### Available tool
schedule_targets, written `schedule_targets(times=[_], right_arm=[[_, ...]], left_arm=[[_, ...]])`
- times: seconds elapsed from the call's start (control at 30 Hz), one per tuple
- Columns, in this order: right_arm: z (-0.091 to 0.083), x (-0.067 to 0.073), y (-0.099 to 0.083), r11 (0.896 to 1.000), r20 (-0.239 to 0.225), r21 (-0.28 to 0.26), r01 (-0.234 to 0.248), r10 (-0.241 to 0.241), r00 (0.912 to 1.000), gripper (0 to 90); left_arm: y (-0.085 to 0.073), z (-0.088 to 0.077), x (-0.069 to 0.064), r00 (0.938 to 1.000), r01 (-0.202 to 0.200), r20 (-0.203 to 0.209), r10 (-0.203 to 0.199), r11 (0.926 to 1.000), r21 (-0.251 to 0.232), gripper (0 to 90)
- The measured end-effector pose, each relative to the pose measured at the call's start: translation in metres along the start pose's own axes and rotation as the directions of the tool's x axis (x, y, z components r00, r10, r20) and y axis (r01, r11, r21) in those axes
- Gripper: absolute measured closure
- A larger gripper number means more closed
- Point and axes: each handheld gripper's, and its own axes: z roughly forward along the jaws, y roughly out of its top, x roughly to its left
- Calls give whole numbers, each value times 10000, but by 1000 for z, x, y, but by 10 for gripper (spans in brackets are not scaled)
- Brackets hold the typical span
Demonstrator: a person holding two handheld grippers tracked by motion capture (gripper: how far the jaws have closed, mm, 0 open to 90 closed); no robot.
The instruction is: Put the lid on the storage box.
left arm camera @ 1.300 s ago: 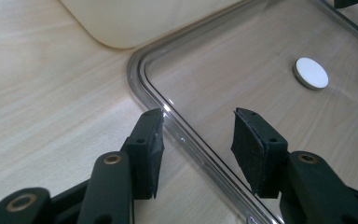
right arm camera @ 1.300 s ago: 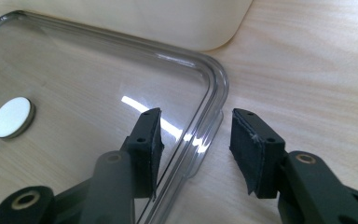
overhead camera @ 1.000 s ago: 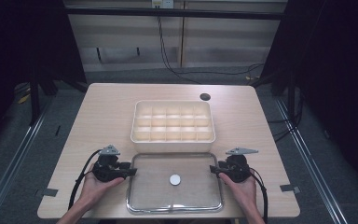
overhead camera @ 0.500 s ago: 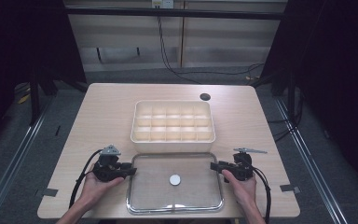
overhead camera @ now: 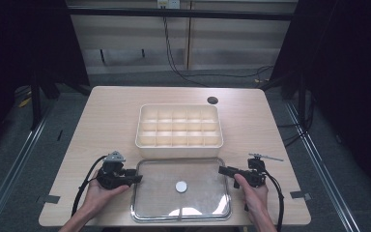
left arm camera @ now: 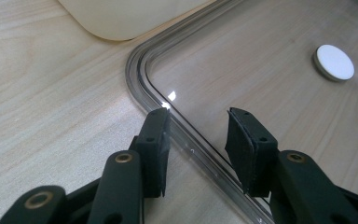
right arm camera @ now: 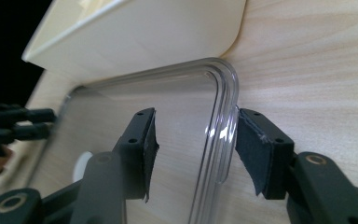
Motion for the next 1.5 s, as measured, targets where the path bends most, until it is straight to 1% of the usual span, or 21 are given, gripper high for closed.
schedule_targets(times=[0.1, 0.17, 0.23, 0.33, 0.47, 0.53, 0.57, 0.67, 0.7, 0.73, 0.8, 0.83, 0.9, 0.97, 1.03, 1.13, 1.2, 1.27, 1.3, 1.4, 1.5], right_arm=[[-3, -4, -1, 9989, -435, -169, -432, 424, 9982, 538], [-3, -5, -1, 9993, -459, -81, -357, 353, 9983, 547], [-2, -4, -1, 9992, -792, 75, -383, 388, 9961, 596], [-1, -1, -2, 9994, -716, -77, -347, 340, 9968, 623], [-2, 1, 3, 9992, -629, 95, 382, -375, 9973, 648], [-2, 1, 3, 9987, -660, 152, 489, -478, 9967, 653], [-2, 1, 3, 9977, -838, 272, 628, -603, 9947, 648], [0, 1, 4, 9957, -968, 523, 766, -713, 9927, 642], [4, 1, 6, 9905, -1091, 870, 1066, -969, 9893, 620], [4, 1, 6, 9905, -1091, 870, 1066, -969, 9893, 620], [5, 4, 8, 9895, -773, 722, 1252, -1196, 9898, 621], [5, 4, 11, 9885, -1022, 710, 1338, -1262, 9867, 631], [4, 3, 12, 9882, -1152, 736, 1346, -1256, 9854, 646], [3, 2, 12, 9879, -1190, 724, 1371, -1279, 9846, 656], [0, 2, 12, 9908, -1286, 448, 1276, -1210, 9843, 685], [-3, 1, 12, 9899, -1265, 399, 1362, -1302, 9834, 713], [-7, 0, 13, 9872, -1060, 366, 1550, -1504, 9829, 739], [-8, -1, 13, 9876, -1126, 366, 1528, -1478, 9826, 745], [-10, -2, 12, 9898, -1326, 251, 1399, -1354, 9819, 747], [-10, -2, 13, 9916, -1492, 204, 1280, -1235, 9811, 742], [-9, 1, 14, 9909, -1959, 109, 1345, -1297, 9720, 718]], left_arm=[[-1, 0, -2, 9999, -127, -59, 127, 9999, -11, 591], [-1, 0, -1, 10000, -85, -46, 85, 10000, 4, 591], [0, 0, -1, 9999, -101, 4, 101, 9999, 28, 591], [0, 0, -1, 9999, -143, -12, 143, 9999, 19, 592], [0, 0, 1, 10000, -39, 90, 39, 10000, -16, 594], [0, 0, 1, 9999, -12, 121, 13, 10000, -39, 593], [0, 0, 2, 9999, -7, 108, 7, 10000, -67, 594], [0, 0, 3, 9998, 5, 174, -4, 10000, -68, 589], [0, 0, 2, 9999, 1, 168, 0, 10000, -46, 567], [0, 0, 2, 9999, 1, 168, 0, 10000, -46, 566], [0, 1, -1, 9999, -143, -52, 143, 9999, -34, 565], [0, 0, -1, 9999, -161, -44, 161, 9999, -28, 561], [0, 0, 2, 9998, -47, 198, 48, 10000, -45, 561], [0, 0, 2, 9998, -7, 181, 8, 10000, -81, 561], [0, 1, 2, 9998, 40, 171, -38, 9999, -104, 544], [0, 0, 1, 10000, -59, 69, 59, 9999, -97, 495], [-1, -1, 2, 10000, -17, 49, 17, 9999, -107, 468], [-2, -1, 2, 9999, 34, 134, -32, 9999, -135, 462], [-3, -2, 4, 9997, 222, 98, -220, 9994, -257, 477], [-2, -1, 5, 9999, 112, 99, -109, 9997, -239, 520], [-2, -1, 4, 10000, -44, -54, 43, 9998, -189, 550]])
